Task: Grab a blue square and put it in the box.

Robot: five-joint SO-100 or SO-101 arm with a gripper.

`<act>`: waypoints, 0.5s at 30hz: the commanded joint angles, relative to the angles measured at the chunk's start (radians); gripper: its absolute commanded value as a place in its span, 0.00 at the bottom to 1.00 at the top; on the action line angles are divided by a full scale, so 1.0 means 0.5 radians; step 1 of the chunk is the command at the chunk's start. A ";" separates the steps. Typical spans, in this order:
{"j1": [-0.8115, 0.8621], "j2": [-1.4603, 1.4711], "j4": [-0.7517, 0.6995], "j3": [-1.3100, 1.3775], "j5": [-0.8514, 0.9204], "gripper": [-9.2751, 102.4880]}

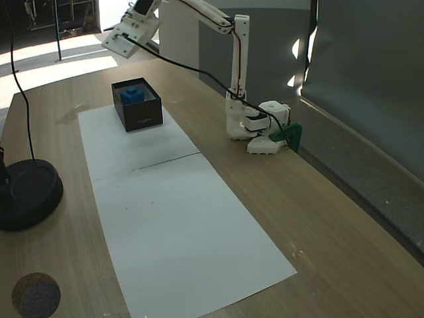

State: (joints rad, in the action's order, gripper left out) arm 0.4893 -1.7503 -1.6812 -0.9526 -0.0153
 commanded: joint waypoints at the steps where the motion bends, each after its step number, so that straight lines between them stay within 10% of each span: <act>1: -0.408 -0.503 -0.107 0.074 -0.141 0.09; 8: -1.150 -1.644 -0.083 -0.650 -0.129 0.09; 15: -1.166 -2.730 -0.009 -1.586 0.319 0.08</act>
State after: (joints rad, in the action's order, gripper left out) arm -0.0905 -2.9989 -1.7227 -1.6552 0.1104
